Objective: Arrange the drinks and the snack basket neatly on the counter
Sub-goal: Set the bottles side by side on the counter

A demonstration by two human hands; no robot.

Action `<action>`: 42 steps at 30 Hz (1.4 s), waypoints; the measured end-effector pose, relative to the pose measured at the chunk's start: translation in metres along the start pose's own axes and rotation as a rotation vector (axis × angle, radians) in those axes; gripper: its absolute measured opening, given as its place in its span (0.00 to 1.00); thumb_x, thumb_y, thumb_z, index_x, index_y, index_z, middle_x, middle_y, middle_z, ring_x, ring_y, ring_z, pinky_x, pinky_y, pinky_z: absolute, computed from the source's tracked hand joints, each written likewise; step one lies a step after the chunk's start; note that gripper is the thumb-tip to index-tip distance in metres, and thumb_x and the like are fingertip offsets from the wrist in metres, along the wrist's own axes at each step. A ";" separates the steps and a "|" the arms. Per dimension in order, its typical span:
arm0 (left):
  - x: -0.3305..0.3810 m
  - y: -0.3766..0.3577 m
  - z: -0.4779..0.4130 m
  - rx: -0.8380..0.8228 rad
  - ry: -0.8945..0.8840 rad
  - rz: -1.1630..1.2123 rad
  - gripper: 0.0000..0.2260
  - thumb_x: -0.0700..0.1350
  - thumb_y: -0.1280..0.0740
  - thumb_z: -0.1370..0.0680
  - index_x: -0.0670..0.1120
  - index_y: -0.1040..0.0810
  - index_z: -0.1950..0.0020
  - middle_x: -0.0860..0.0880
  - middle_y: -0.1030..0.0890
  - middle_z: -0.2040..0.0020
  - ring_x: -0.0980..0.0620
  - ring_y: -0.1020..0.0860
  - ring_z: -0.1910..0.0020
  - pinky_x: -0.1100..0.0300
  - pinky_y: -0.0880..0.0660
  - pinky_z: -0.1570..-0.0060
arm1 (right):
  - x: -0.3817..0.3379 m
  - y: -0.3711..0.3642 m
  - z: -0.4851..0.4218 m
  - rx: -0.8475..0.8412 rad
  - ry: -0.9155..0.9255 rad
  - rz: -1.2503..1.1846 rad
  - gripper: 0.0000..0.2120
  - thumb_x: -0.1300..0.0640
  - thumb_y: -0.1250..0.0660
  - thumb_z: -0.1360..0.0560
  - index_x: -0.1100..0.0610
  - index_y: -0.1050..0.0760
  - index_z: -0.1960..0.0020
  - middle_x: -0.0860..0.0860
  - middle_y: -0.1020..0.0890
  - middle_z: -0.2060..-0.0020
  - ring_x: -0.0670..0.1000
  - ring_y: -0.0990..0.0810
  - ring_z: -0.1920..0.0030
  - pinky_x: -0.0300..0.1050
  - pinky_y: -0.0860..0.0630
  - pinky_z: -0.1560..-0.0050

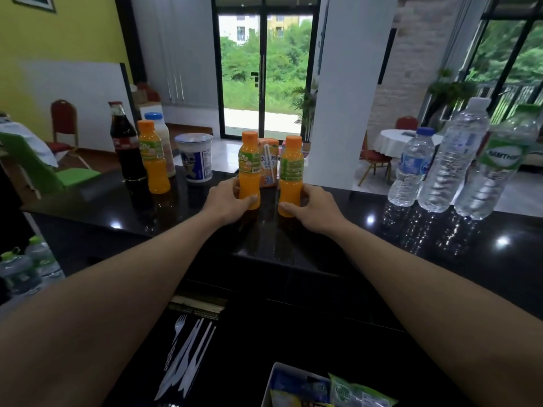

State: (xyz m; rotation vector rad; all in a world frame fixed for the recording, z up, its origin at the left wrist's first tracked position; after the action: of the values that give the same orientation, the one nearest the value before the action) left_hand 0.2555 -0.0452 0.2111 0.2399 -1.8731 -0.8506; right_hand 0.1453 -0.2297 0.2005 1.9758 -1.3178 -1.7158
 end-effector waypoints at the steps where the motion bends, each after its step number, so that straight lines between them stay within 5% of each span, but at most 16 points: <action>1: 0.004 -0.004 0.000 -0.009 -0.004 0.000 0.22 0.51 0.27 0.24 0.48 0.25 0.32 0.47 0.19 0.38 0.48 0.22 0.40 0.52 0.26 0.38 | 0.003 0.006 0.003 0.015 -0.004 0.002 0.21 0.44 0.26 0.25 0.50 0.25 0.36 0.42 0.23 0.51 0.44 0.23 0.52 0.34 0.31 0.58; 7: 0.035 -0.034 0.006 -0.061 -0.088 -0.003 0.22 0.52 0.27 0.24 0.48 0.24 0.32 0.47 0.19 0.38 0.48 0.21 0.41 0.52 0.25 0.38 | 0.036 0.059 0.029 0.123 -0.071 0.058 0.22 0.46 0.25 0.25 0.55 0.23 0.37 0.48 0.19 0.48 0.49 0.20 0.49 0.44 0.25 0.47; 16: 0.081 -0.087 0.007 -0.100 -0.197 0.007 0.16 0.53 0.29 0.23 0.48 0.22 0.38 0.47 0.18 0.43 0.46 0.21 0.44 0.54 0.25 0.44 | 0.077 0.114 0.046 0.264 -0.165 0.096 0.18 0.49 0.24 0.26 0.56 0.21 0.40 0.52 0.16 0.48 0.49 0.20 0.52 0.42 0.28 0.52; 19: 0.090 -0.100 0.004 -0.122 -0.211 0.035 0.18 0.52 0.29 0.23 0.46 0.23 0.36 0.46 0.19 0.41 0.47 0.21 0.43 0.54 0.25 0.43 | 0.089 0.124 0.043 0.304 -0.205 0.095 0.22 0.48 0.23 0.27 0.57 0.21 0.37 0.53 0.16 0.45 0.51 0.20 0.48 0.45 0.26 0.47; 29: 0.104 -0.127 -0.016 -0.257 -0.219 0.038 0.24 0.52 0.30 0.22 0.45 0.29 0.28 0.46 0.22 0.34 0.46 0.24 0.37 0.52 0.27 0.36 | 0.111 0.140 0.029 0.496 -0.264 0.094 0.20 0.50 0.19 0.31 0.58 0.18 0.44 0.53 0.15 0.48 0.48 0.20 0.52 0.42 0.25 0.51; 42: 0.104 -0.140 -0.025 -0.197 -0.269 0.065 0.25 0.54 0.31 0.22 0.45 0.28 0.28 0.47 0.22 0.33 0.47 0.23 0.37 0.51 0.26 0.38 | 0.109 0.144 0.027 0.591 -0.285 0.148 0.18 0.51 0.21 0.29 0.60 0.18 0.44 0.55 0.15 0.49 0.52 0.18 0.50 0.42 0.24 0.50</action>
State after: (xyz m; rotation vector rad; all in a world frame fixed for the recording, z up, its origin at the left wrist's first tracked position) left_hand 0.2007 -0.2118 0.2010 -0.0610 -2.0149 -1.0557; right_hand 0.0447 -0.3812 0.2133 1.8659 -2.2217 -1.7175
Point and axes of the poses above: each hand's wrist, its own z-axis away from the middle knuckle, its own y-axis out of the back of the hand, x = y × z, the point moved 7 cm from there along -z, towards the middle knuckle
